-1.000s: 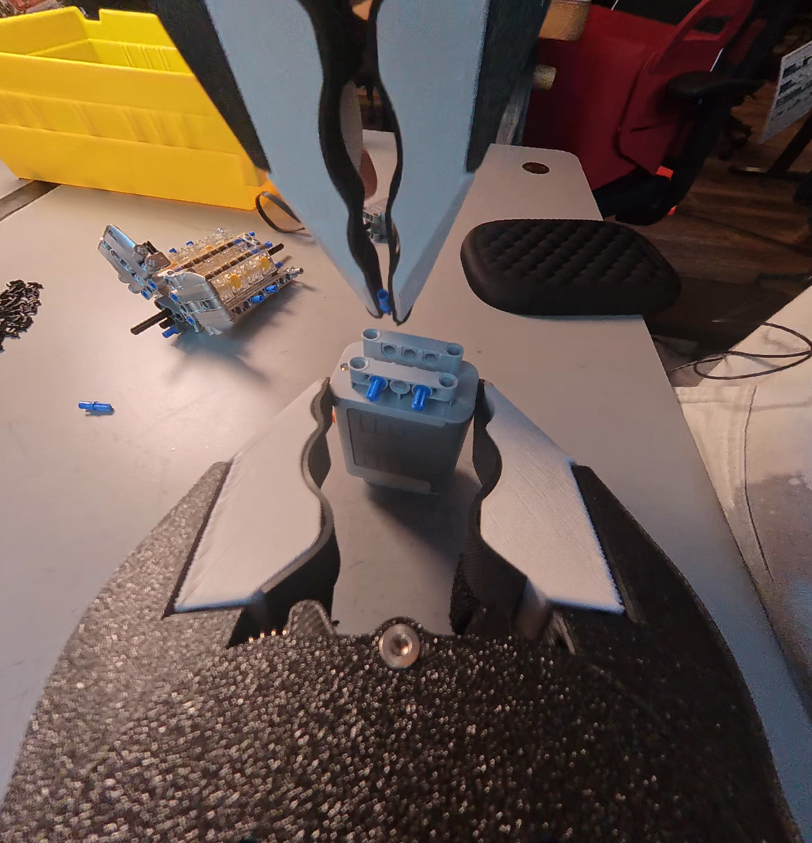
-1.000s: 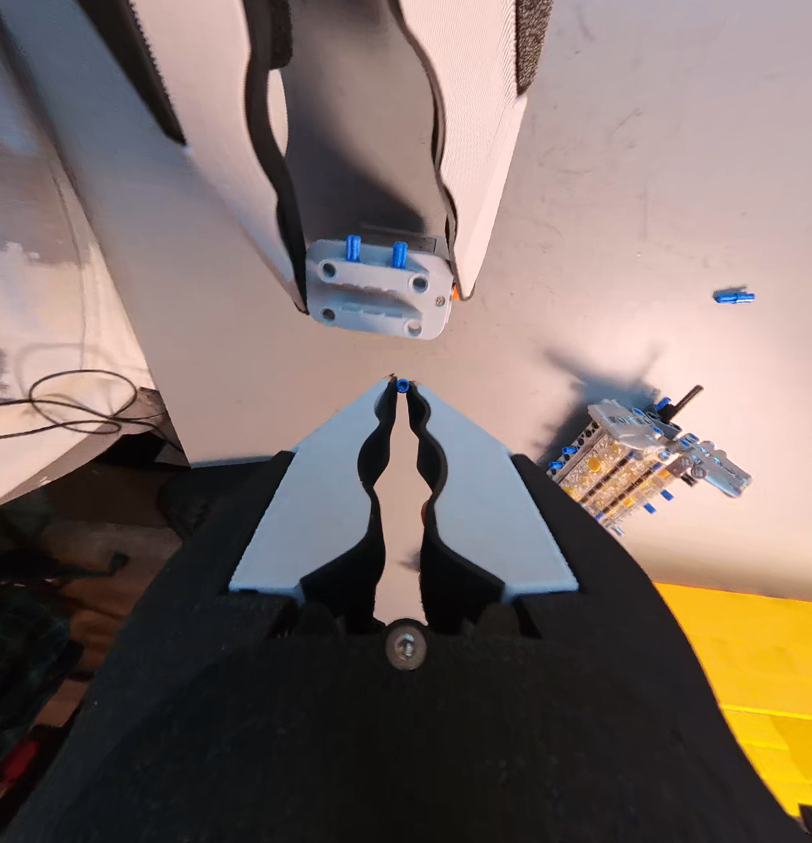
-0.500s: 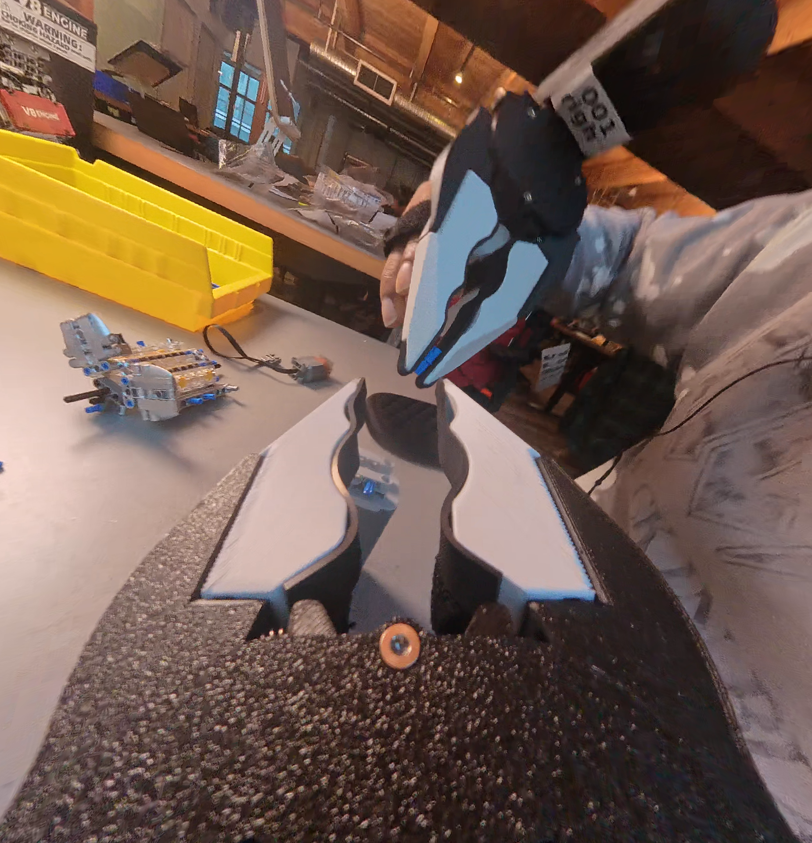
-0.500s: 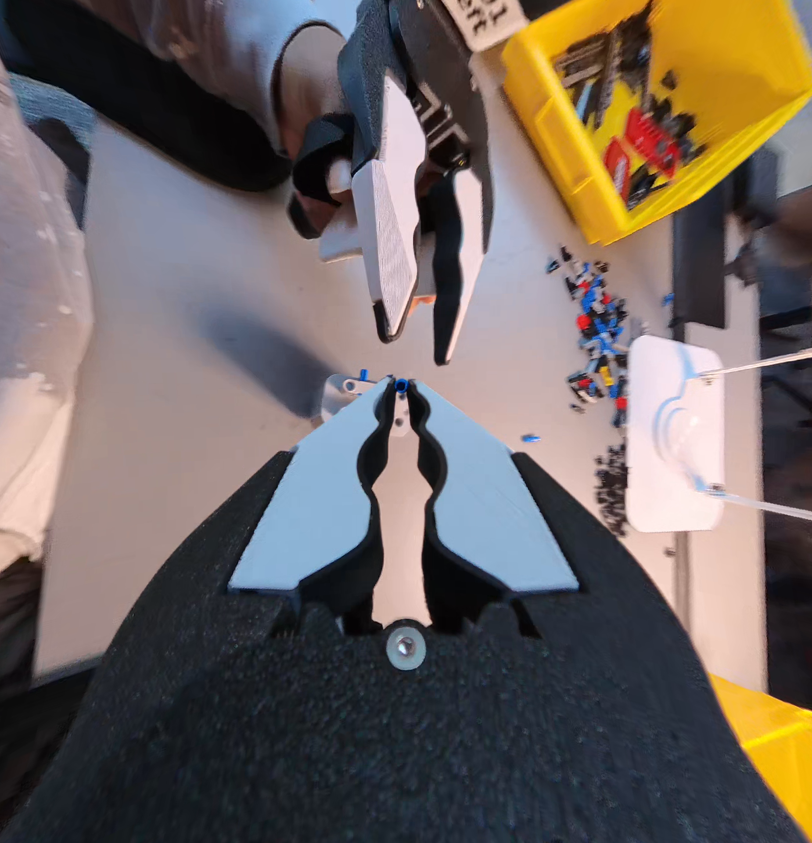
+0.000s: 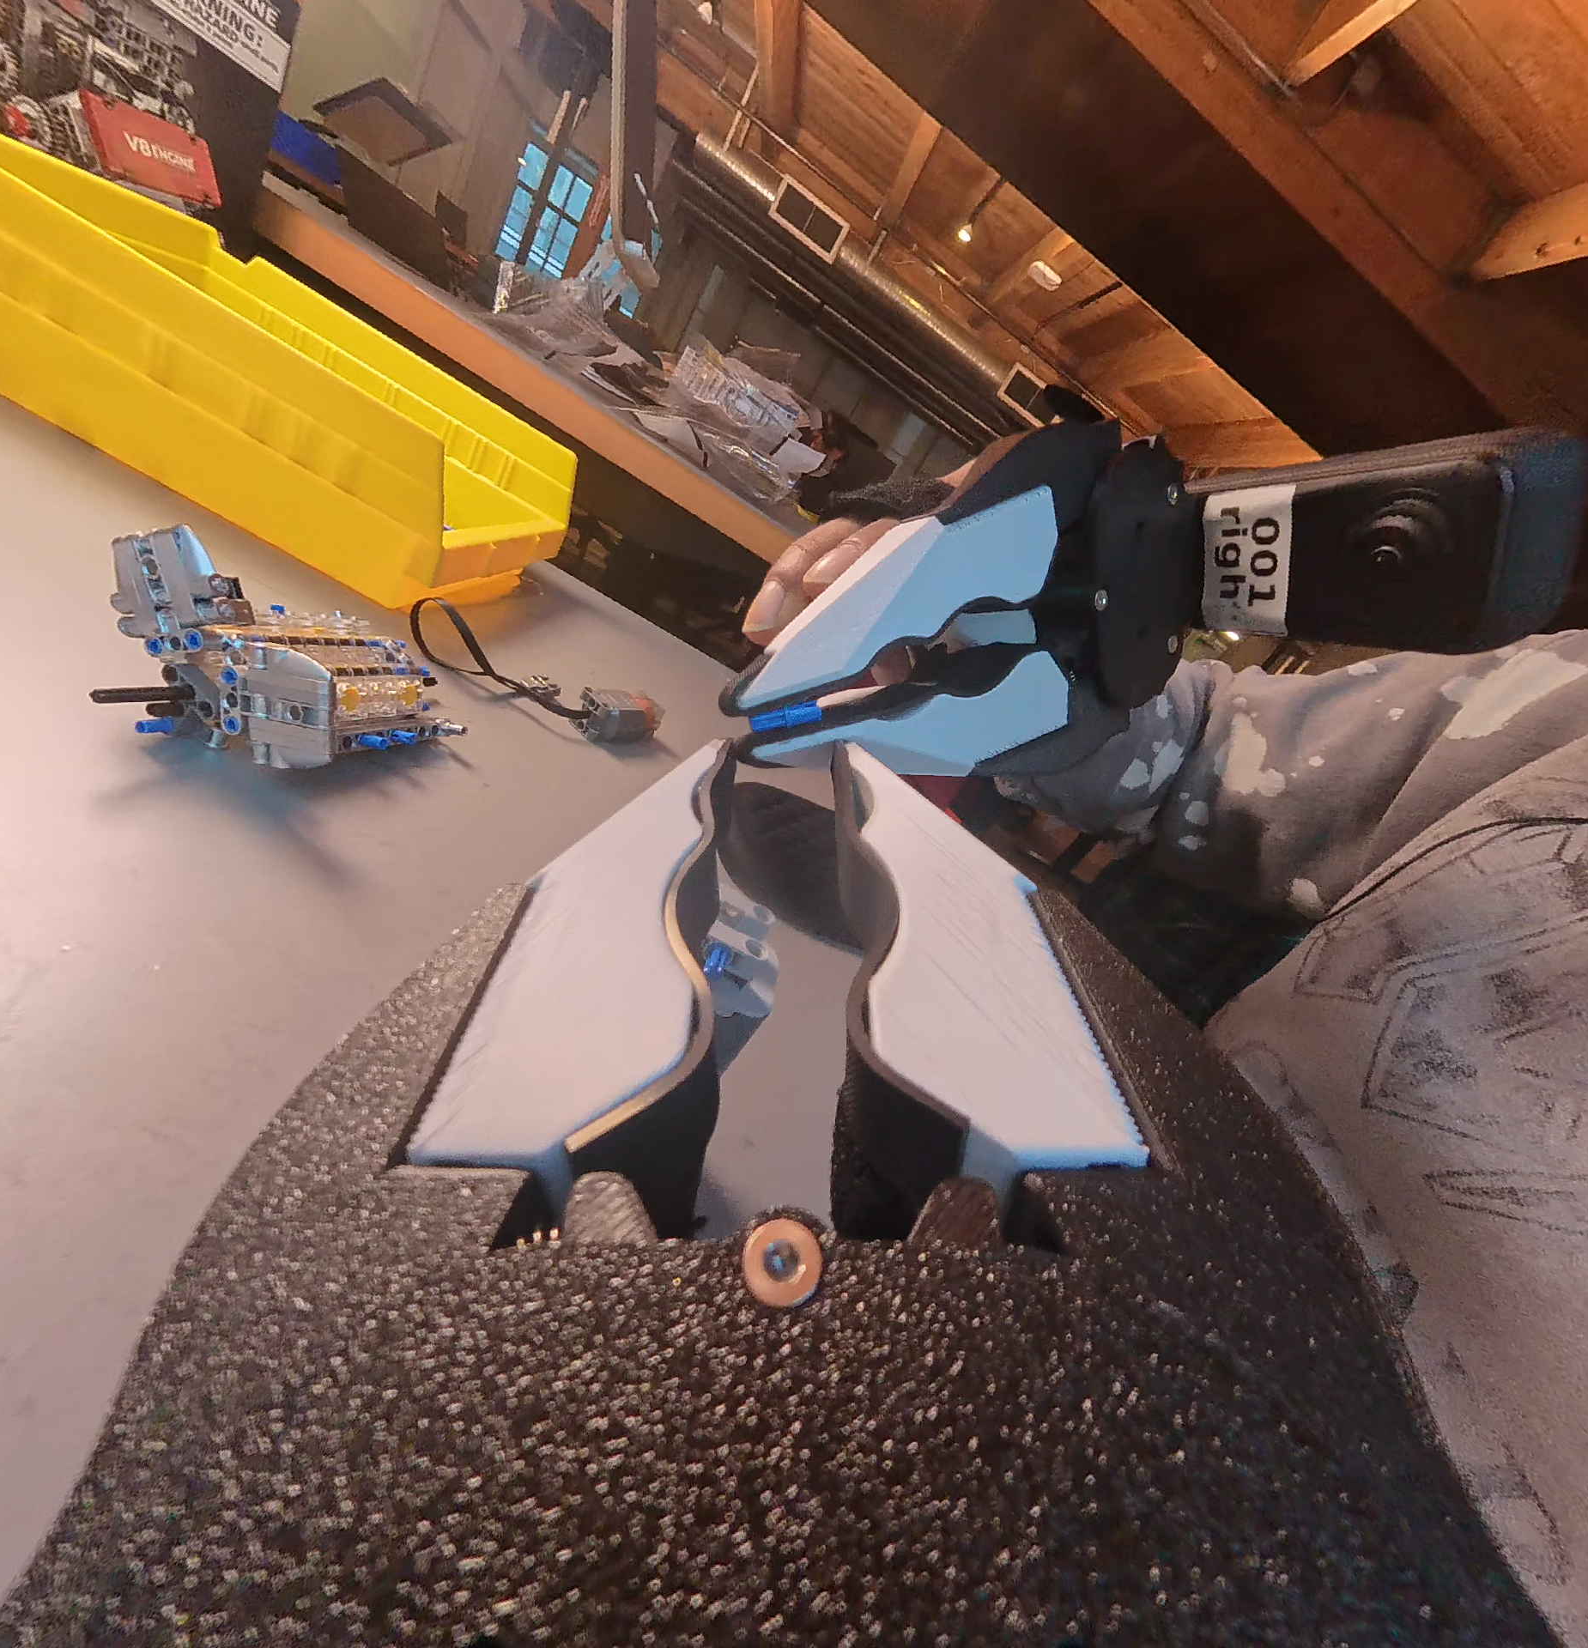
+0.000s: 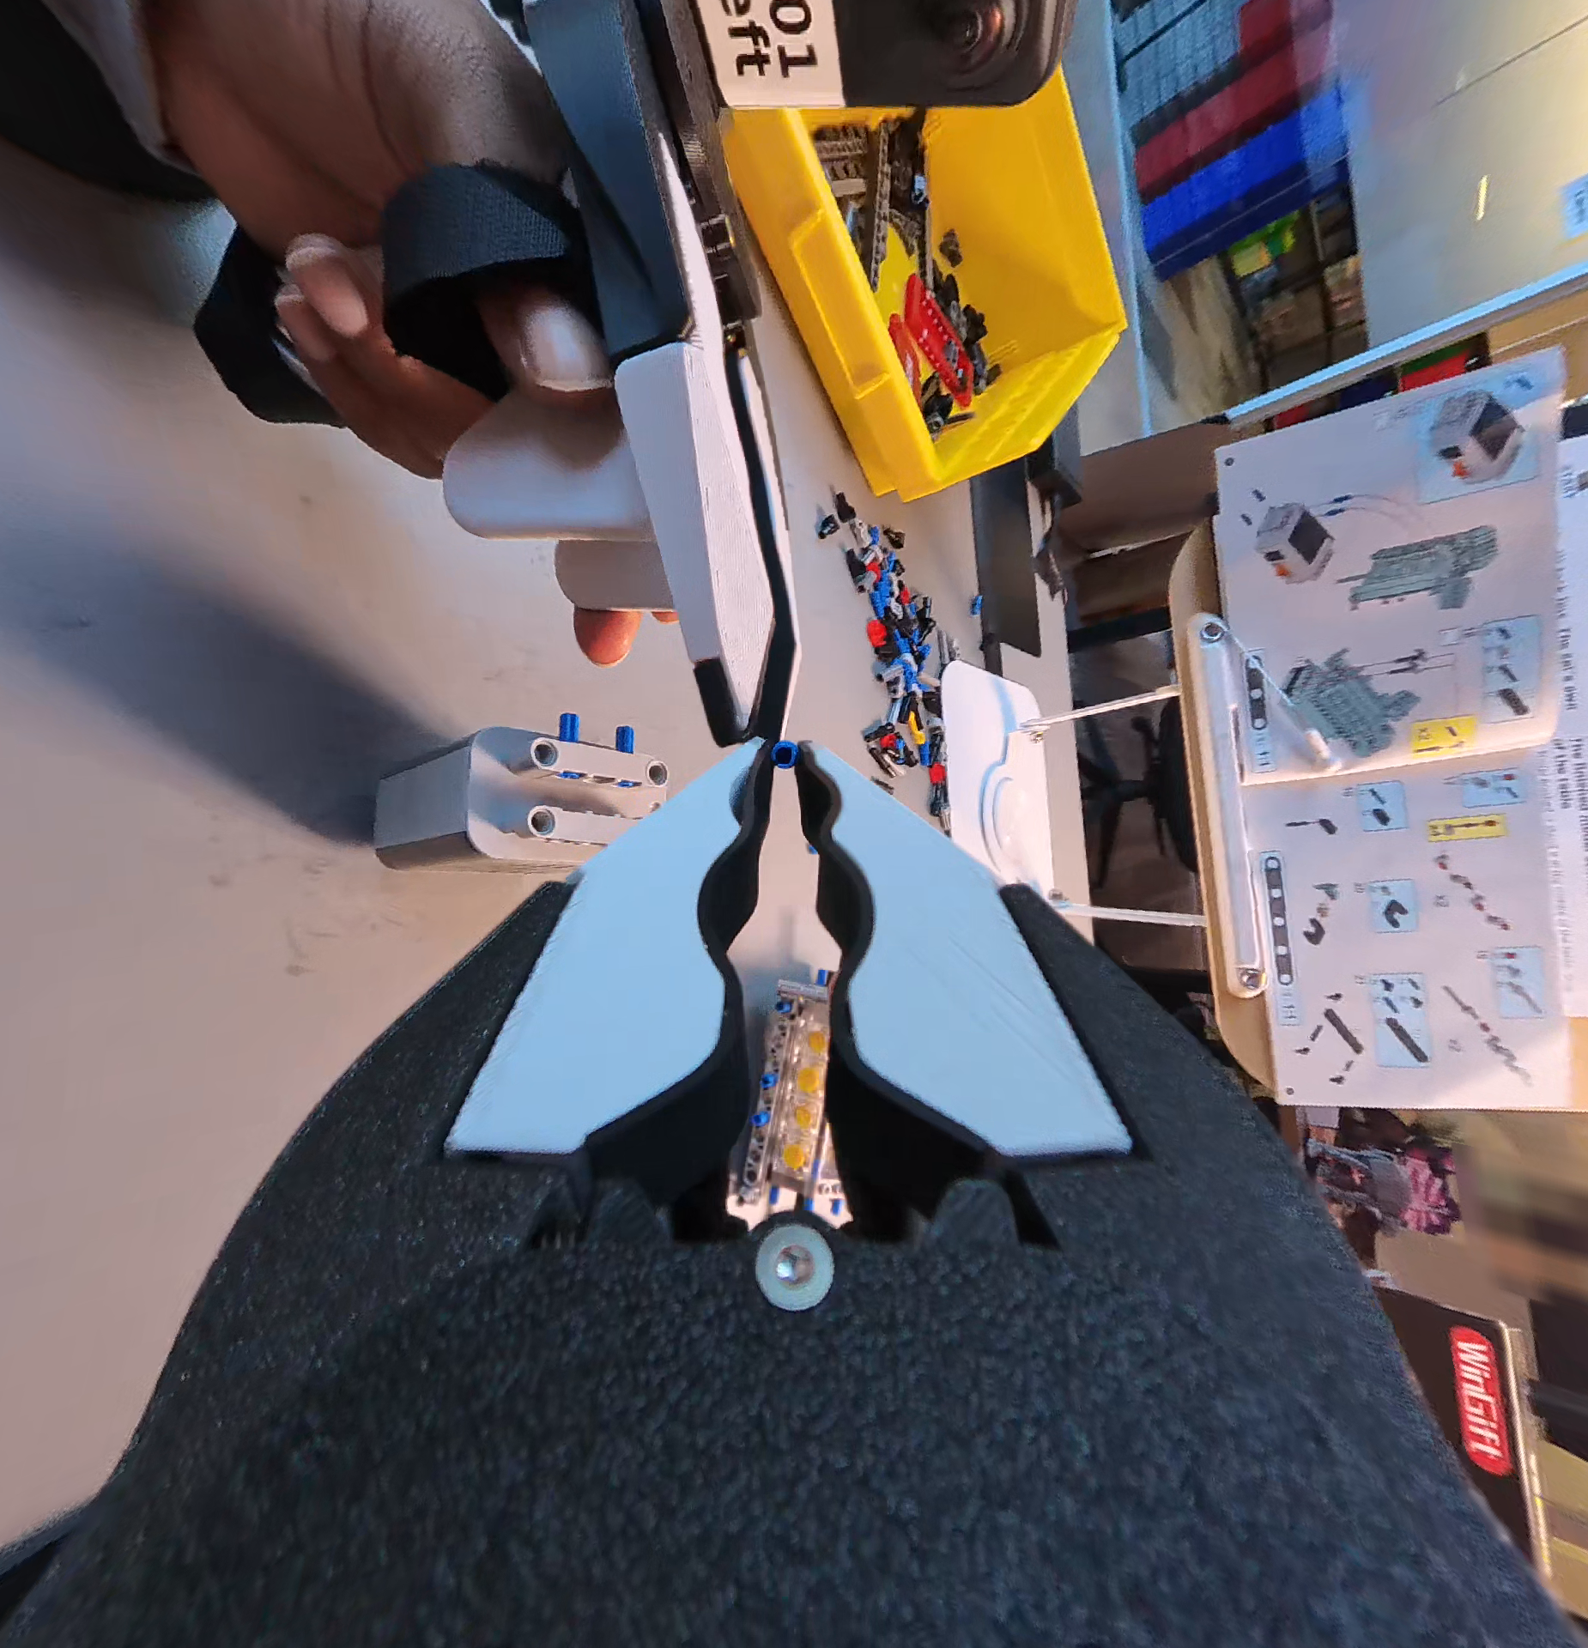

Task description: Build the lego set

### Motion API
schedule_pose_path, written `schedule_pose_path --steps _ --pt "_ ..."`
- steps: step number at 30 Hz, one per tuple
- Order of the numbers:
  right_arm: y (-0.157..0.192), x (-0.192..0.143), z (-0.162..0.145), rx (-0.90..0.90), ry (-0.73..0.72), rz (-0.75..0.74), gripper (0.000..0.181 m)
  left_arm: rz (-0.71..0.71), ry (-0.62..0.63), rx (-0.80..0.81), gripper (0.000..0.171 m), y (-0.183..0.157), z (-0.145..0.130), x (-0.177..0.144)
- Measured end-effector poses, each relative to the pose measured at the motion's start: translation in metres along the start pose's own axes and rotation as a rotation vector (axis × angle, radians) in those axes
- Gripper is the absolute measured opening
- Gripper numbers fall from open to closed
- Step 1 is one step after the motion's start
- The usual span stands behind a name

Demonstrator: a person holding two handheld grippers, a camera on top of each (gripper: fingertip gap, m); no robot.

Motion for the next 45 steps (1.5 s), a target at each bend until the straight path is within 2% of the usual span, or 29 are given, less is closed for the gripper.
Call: schedule_pose_path --steps 3,8,11,16,25,31,34,37,41,45 --pt "-0.001 0.001 -0.001 -0.025 -0.003 -0.024 0.004 0.043 -0.031 0.027 0.016 0.003 0.007 -0.004" --pt "-0.002 0.008 -0.001 -0.081 0.014 -0.075 0.004 0.116 0.012 0.106 0.016 0.007 0.005 -0.005" --pt "-0.005 0.011 -0.001 -0.115 0.042 -0.105 0.004 0.147 -0.003 0.080 0.020 0.013 0.006 -0.008" --pt "-0.003 0.016 0.004 -0.162 0.040 -0.125 0.004 0.092 -0.062 -0.039 0.025 0.015 0.013 -0.012" --pt "-0.002 0.016 0.005 -0.180 0.055 -0.128 0.004 0.133 -0.002 0.058 0.022 0.017 0.011 -0.013" --pt "-0.004 0.012 0.006 -0.140 0.042 -0.123 0.005 0.208 0.017 0.109 0.005 0.026 0.011 -0.018" --pt "-0.005 0.012 0.004 -0.132 0.042 -0.123 0.005 0.175 0.005 0.120 0.009 0.020 0.014 -0.017" --pt "-0.005 0.011 0.005 -0.114 0.031 -0.115 0.005 0.127 -0.014 0.084 0.021 0.014 0.015 -0.015" --pt "-0.004 0.008 0.011 -0.149 0.003 -0.122 0.005 0.069 -0.009 0.023 0.020 0.010 0.012 -0.013" --pt "-0.003 0.001 0.017 -0.181 -0.057 -0.113 0.005 -0.008 -0.003 -0.017 0.007 0.001 0.012 -0.013"
Point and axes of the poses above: each gripper's, where its closed fingertips meet, x out along the fingers, z out of its top, y = z × x across the jaws, the point moved 1 cm from there along -x, back along the fingers, and after that the axes turned 3 degrees about -z, right-handed, at the moved point
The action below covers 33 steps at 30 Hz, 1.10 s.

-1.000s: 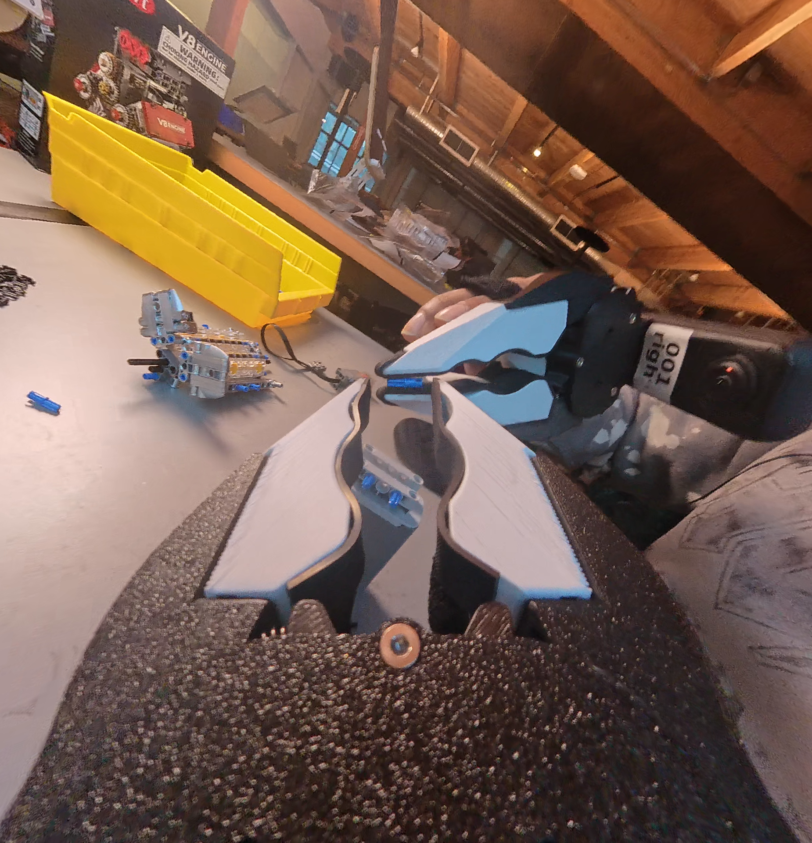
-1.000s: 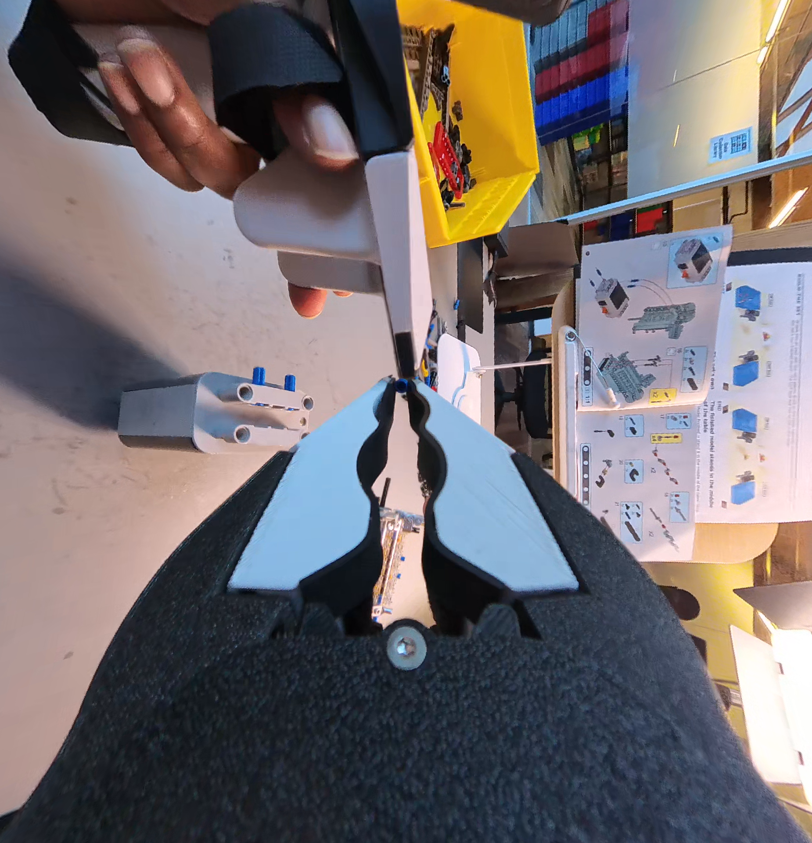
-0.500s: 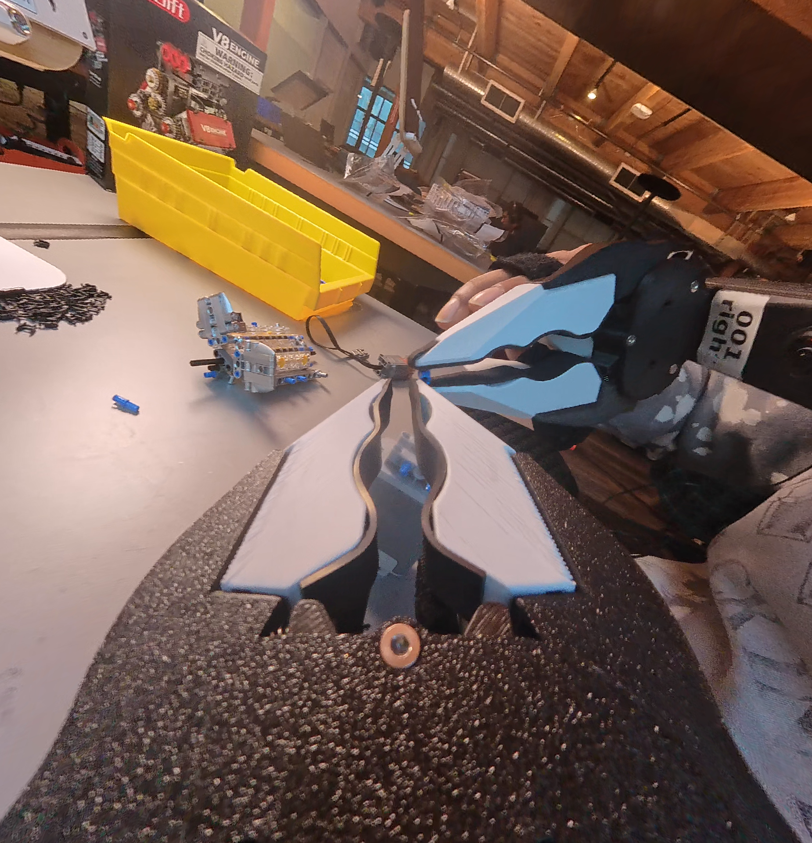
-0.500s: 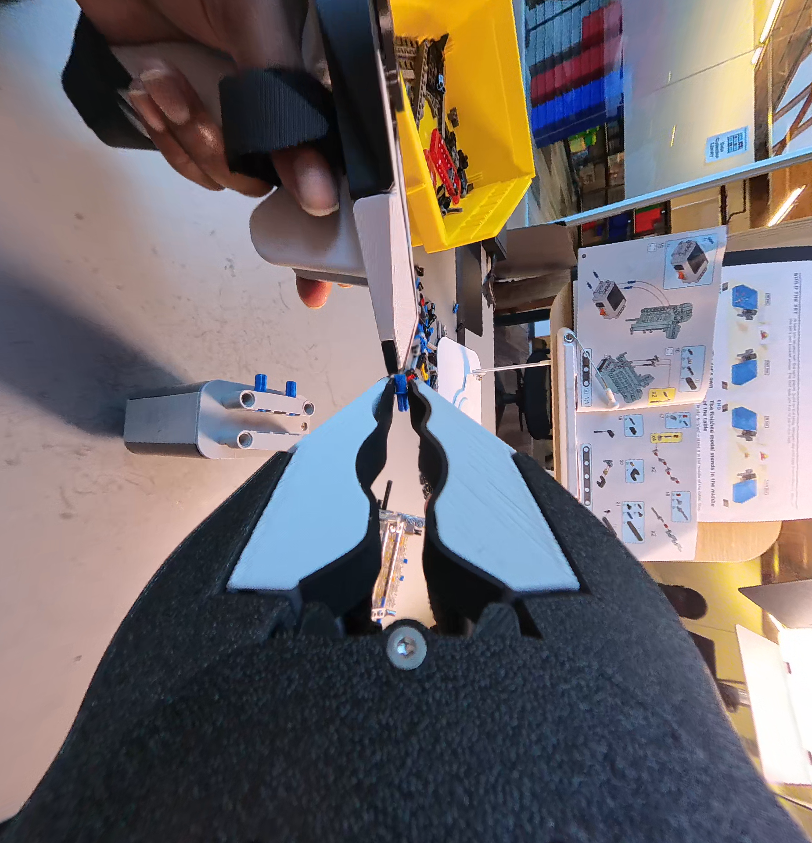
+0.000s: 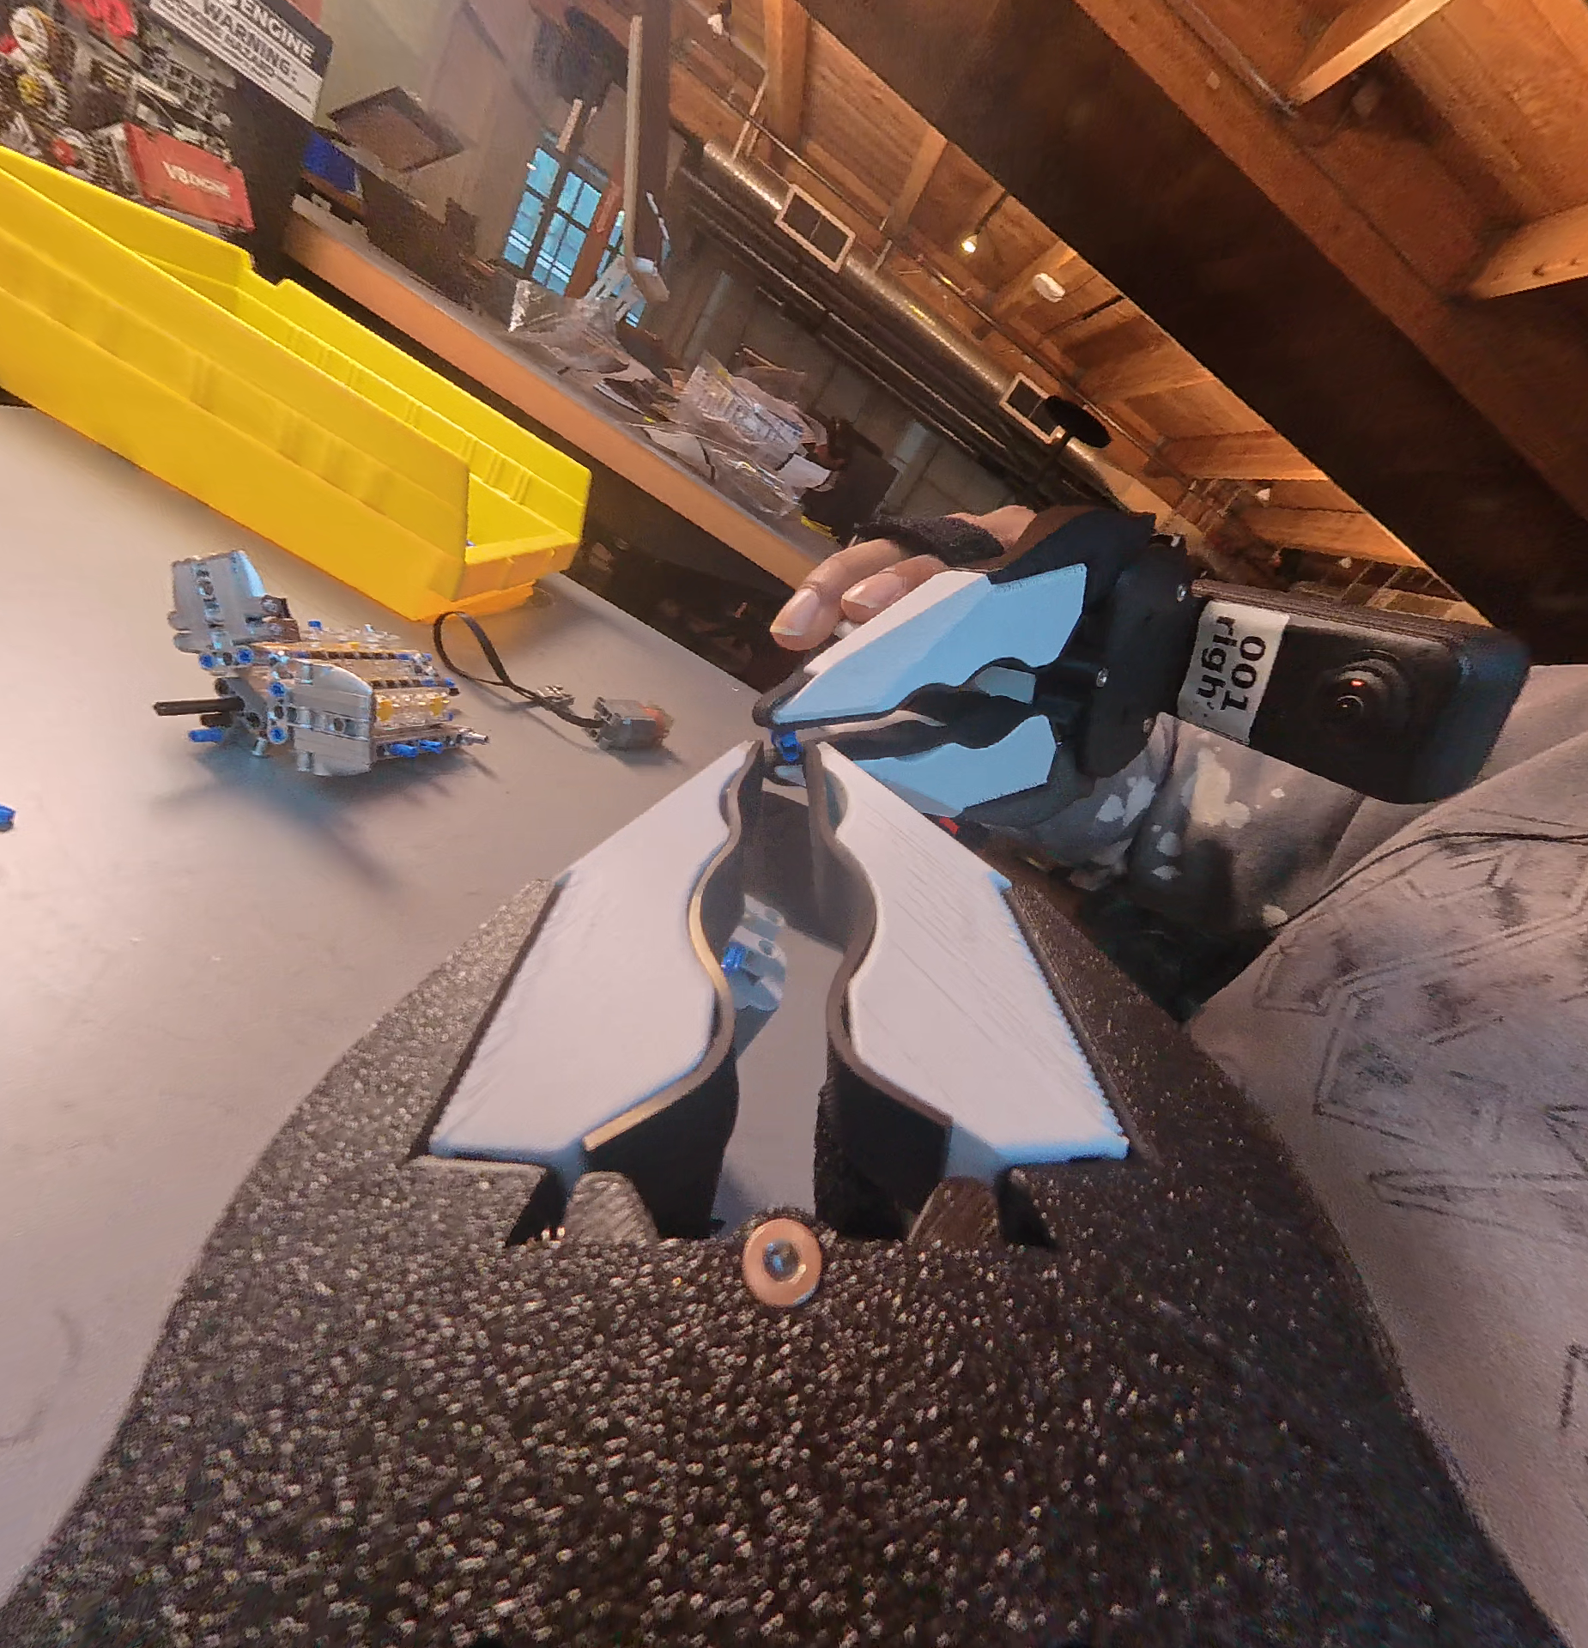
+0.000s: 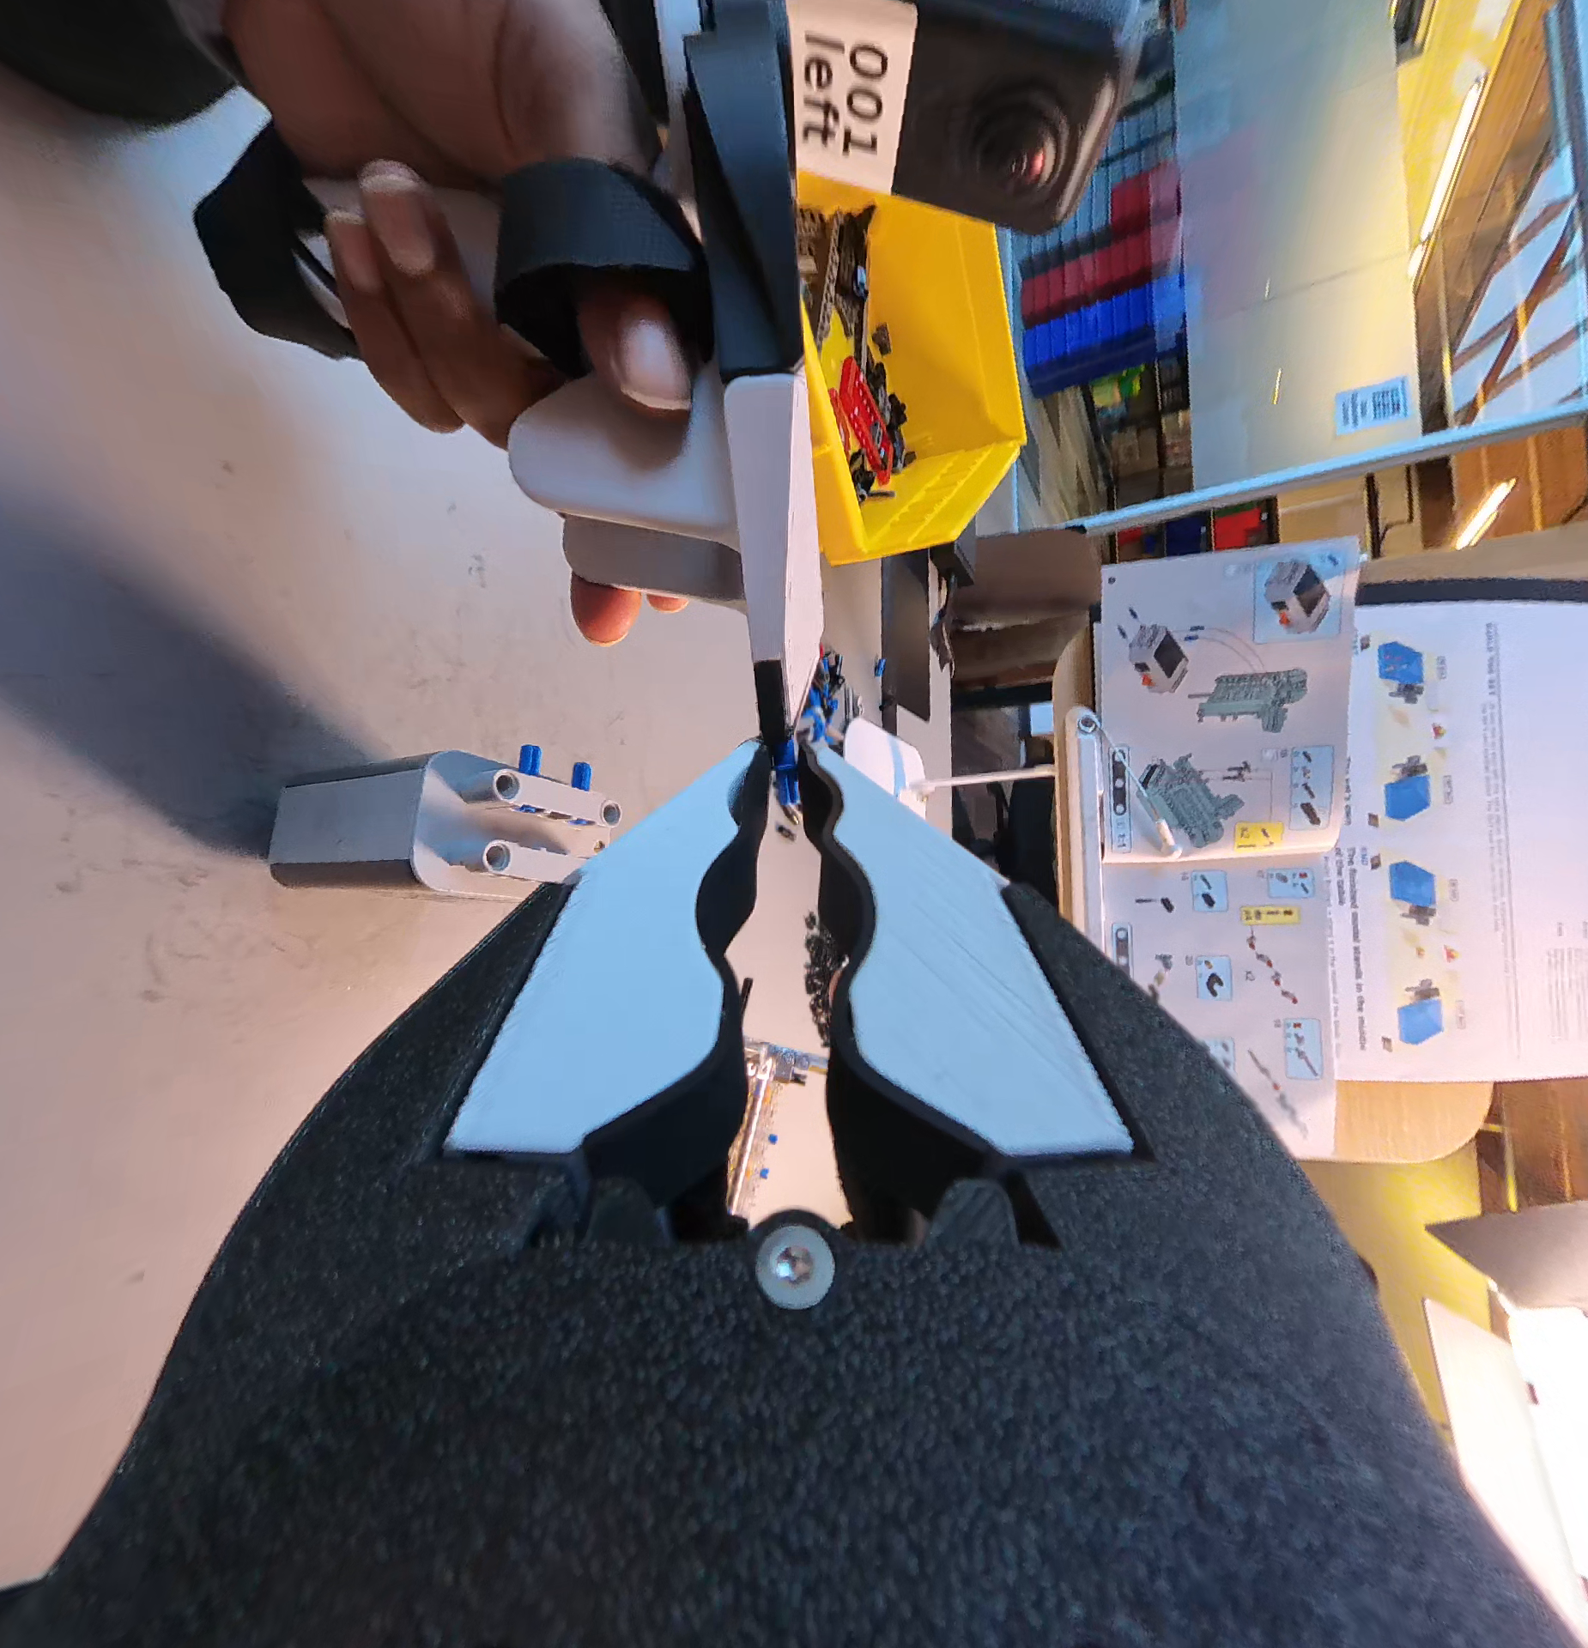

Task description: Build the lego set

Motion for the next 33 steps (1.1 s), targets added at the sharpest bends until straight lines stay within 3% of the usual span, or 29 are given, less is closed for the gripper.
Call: schedule_pose_path --steps 8,15,22,25,29,33 --pt "-0.006 -0.018 0.017 0.079 -0.138 0.065 0.005 -0.177 -0.019 -0.052 0.001 -0.023 0.004 -0.001" --pt "-0.014 -0.034 0.032 0.368 -0.310 0.179 0.008 -0.298 -0.084 -0.098 0.001 -0.039 0.014 -0.006" --pt "-0.014 -0.034 0.032 0.407 -0.327 0.197 0.000 -0.322 -0.092 -0.094 0.000 -0.046 0.016 -0.006" --pt "-0.011 -0.032 0.030 0.416 -0.303 0.201 0.000 -0.236 -0.099 -0.086 0.000 -0.032 0.017 -0.007" --pt "0.006 -0.032 0.028 0.433 -0.262 0.239 0.003 0.103 -0.111 0.039 0.000 0.025 0.024 -0.027" --pt "0.030 -0.037 0.031 0.486 -0.272 0.295 0.004 0.180 -0.195 0.078 0.000 0.036 0.045 -0.049"
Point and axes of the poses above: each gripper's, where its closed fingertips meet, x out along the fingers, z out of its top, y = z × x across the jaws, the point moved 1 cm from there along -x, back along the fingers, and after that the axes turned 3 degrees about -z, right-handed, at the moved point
